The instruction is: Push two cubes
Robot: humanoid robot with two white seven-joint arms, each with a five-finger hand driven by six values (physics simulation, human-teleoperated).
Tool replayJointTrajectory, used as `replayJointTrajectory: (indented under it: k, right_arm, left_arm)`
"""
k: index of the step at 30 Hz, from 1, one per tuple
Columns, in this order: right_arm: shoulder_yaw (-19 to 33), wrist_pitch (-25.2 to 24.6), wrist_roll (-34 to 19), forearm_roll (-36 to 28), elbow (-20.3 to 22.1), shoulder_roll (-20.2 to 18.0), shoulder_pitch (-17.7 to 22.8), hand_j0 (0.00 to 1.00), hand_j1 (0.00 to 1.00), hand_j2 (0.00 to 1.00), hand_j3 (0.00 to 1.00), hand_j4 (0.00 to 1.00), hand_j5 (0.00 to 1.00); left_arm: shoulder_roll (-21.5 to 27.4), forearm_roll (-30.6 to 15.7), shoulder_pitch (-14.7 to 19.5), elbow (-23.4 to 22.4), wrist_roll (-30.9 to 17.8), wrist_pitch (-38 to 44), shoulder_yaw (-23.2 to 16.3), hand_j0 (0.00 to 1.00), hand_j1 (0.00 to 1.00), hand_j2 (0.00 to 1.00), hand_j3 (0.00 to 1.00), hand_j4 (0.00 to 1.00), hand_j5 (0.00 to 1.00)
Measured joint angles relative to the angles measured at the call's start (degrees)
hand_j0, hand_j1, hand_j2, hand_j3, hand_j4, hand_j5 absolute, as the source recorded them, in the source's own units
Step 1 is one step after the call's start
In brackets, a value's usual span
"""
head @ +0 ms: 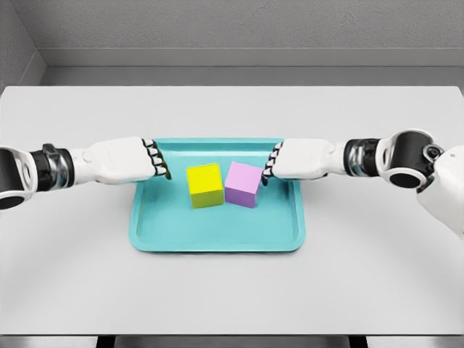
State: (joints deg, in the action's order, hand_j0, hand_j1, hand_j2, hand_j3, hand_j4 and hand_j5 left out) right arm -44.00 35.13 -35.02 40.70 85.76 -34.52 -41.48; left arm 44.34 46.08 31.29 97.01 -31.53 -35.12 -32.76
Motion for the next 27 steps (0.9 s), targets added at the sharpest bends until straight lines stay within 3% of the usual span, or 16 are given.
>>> replayJointTrajectory:
  k: [9, 16, 17, 18, 20, 23, 25, 27]
  right_arm:
    - [-0.6, 0.0, 0.0, 0.8, -2.5, 1.7, -0.5, 0.68, 0.68, 0.68, 0.68, 0.68, 0.68]
    - [-0.5, 0.0, 0.0, 0.7, -1.4, 1.7, -0.8, 0.7, 0.7, 0.7, 0.7, 0.7, 0.7]
    - [-0.3, 0.0, 0.0, 0.5, -0.3, 0.8, -0.8, 0.79, 0.79, 0.79, 0.79, 0.79, 0.79]
    - [0.7, 0.0, 0.0, -0.3, 1.9, -1.3, -0.5, 1.0, 1.0, 1.0, 1.0, 1.0, 1.0]
    - [8.2, 0.1, 0.0, -4.6, 7.0, -6.8, 2.4, 1.0, 1.0, 1.0, 1.0, 1.0, 1.0]
    - [20.6, 0.1, 0.0, -16.2, 10.6, -15.5, 8.3, 1.0, 1.0, 1.0, 1.0, 1.0, 1.0]
    - [24.7, 0.1, 0.0, -21.1, 11.7, -18.4, 13.8, 1.0, 1.0, 1.0, 1.0, 1.0, 1.0]
    - [26.6, 0.1, 0.0, -23.7, 12.2, -19.3, 16.2, 1.0, 1.0, 1.0, 1.0, 1.0, 1.0]
  left_arm:
    - [1.3, -0.8, 0.1, -0.1, 0.0, 0.0, 1.5, 0.77, 0.77, 0.77, 0.77, 0.77, 0.77]
    - [2.6, -2.0, 0.0, 0.0, 0.0, 0.0, 2.3, 0.78, 0.78, 0.78, 0.78, 0.78, 0.78]
    - [3.3, -2.8, -0.2, 0.0, 0.0, 0.0, 2.7, 0.78, 0.78, 0.78, 0.78, 0.78, 0.78]
    - [4.2, -3.7, -0.3, 0.0, 0.0, 0.0, 3.4, 0.78, 0.78, 0.78, 0.78, 0.78, 0.78]
    - [5.9, -5.7, -1.7, -0.6, 0.0, 0.0, 5.6, 0.78, 0.78, 0.78, 0.78, 0.78, 0.78]
    - [7.8, -7.8, -3.5, -2.7, 0.0, 0.0, 9.3, 0.78, 0.78, 0.78, 0.78, 0.78, 0.78]
    - [8.3, -8.4, -7.2, -3.7, 0.0, -0.1, 13.1, 0.78, 0.78, 0.78, 0.78, 0.78, 0.78]
    - [8.6, -8.8, -7.8, -4.3, 0.0, 0.0, 16.5, 0.78, 0.78, 0.78, 0.78, 0.78, 0.78]
